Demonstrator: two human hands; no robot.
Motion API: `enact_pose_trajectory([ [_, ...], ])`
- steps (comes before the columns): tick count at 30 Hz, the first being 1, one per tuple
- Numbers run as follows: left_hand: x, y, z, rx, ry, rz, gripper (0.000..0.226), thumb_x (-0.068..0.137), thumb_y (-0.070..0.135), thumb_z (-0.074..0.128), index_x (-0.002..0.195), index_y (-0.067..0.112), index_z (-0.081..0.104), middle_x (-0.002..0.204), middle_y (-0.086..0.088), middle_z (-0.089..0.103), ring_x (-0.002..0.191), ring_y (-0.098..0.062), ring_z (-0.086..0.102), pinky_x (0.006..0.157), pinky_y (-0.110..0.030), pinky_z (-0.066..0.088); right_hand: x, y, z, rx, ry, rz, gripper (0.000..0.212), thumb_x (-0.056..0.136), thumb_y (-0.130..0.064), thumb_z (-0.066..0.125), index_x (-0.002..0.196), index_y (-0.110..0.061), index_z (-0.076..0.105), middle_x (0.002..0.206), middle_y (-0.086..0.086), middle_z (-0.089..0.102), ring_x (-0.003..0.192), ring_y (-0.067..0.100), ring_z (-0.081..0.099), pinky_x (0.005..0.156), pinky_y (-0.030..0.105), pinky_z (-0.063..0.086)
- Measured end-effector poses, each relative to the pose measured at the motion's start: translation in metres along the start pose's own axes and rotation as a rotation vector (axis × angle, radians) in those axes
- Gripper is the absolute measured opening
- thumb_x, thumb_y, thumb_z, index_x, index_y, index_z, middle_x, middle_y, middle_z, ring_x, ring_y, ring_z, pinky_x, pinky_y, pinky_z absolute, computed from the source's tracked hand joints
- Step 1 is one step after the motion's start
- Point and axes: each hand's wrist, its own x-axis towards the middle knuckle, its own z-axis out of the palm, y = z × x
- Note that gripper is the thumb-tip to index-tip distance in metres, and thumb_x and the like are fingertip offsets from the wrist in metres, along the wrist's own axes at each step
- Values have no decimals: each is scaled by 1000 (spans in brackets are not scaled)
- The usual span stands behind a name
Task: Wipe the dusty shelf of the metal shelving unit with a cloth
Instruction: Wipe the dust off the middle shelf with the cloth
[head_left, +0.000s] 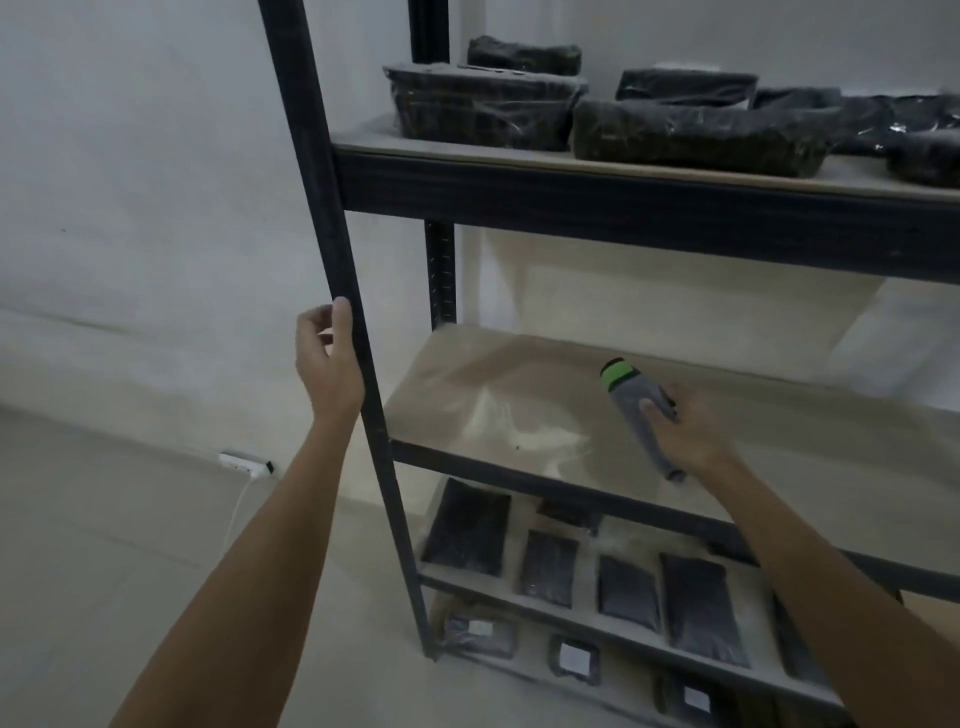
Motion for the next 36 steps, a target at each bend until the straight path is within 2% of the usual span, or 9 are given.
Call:
enact_pose_trajectory([
  [3, 12, -3, 9, -46, -156, 16, 70, 89, 70, 42, 102, 6, 67, 88, 1, 66, 82, -11, 62, 80, -29, 51, 26, 9, -1, -79, -22, 15, 46, 103, -27, 52, 142, -1, 51, 142, 24, 54, 132, 40, 49, 110, 45, 37],
  [9, 20, -17, 22, -135, -155, 30, 85, 80, 88, 45, 68, 4, 51, 56, -10, 39, 48, -20, 36, 48, -33, 28, 59, 28, 28, -264, -48, -18, 48, 105, -39, 41, 135, -3, 55, 127, 23, 61, 109, 38, 60, 89, 40, 48],
  [13, 22, -14, 32, -147, -57, -67, 70, 75, 85, 49, 60, 18, 36, 56, -3, 32, 49, -15, 28, 50, -35, 21, 36, 16, 50, -205, -78, -221, 54, 99, -49, 38, 127, -10, 60, 116, 16, 65, 95, 34, 62, 80, 42, 53],
  [17, 24, -15, 35, -203, -52, -98, 58, 74, 75, 49, 63, 21, 32, 54, 6, 29, 47, -9, 22, 47, -28, 18, 14, -10, 56, -32, -314, -455, 39, 95, -43, 47, 116, -17, 67, 105, 0, 69, 89, 12, 61, 78, 24, 46],
  [20, 23, -13, 37, -199, -33, -104, 57, 73, 74, 48, 62, 21, 31, 50, 11, 30, 44, -6, 22, 45, -25, 18, 50, -8, 38, -49, -299, -447, 34, 97, -57, 45, 108, -31, 63, 105, -3, 67, 94, 20, 64, 78, 32, 46],
  [25, 23, -10, 41, -198, -21, -79, 55, 75, 71, 47, 60, 22, 25, 47, 16, 26, 43, -4, 18, 44, -22, 16, 123, -2, 47, -152, -173, -369, 36, 103, -27, 51, 129, -4, 61, 123, 20, 62, 110, 35, 60, 86, 32, 44],
  [29, 26, -13, 41, -189, -22, -71, 57, 76, 71, 44, 60, 21, 22, 47, 16, 22, 44, -6, 16, 45, -22, 15, 102, -6, 73, -205, -197, -420, 41, 100, -53, 38, 124, -25, 57, 110, -2, 59, 91, 22, 58, 76, 41, 53],
  [34, 27, -15, 43, -178, -22, -53, 56, 76, 71, 42, 61, 22, 22, 48, 16, 21, 46, -7, 14, 45, -23, 14, 75, -28, 67, -24, -469, -664, 11, 102, -37, 52, 98, -42, 61, 91, -14, 59, 79, 8, 56, 69, 32, 44],
  [36, 28, -15, 43, -186, -14, -49, 54, 76, 71, 42, 62, 22, 22, 48, 16, 21, 46, -7, 15, 45, -23, 14, 109, -34, 67, 15, -432, -638, 8, 101, -32, 57, 100, -34, 65, 94, -14, 63, 82, 6, 59, 70, 26, 40],
])
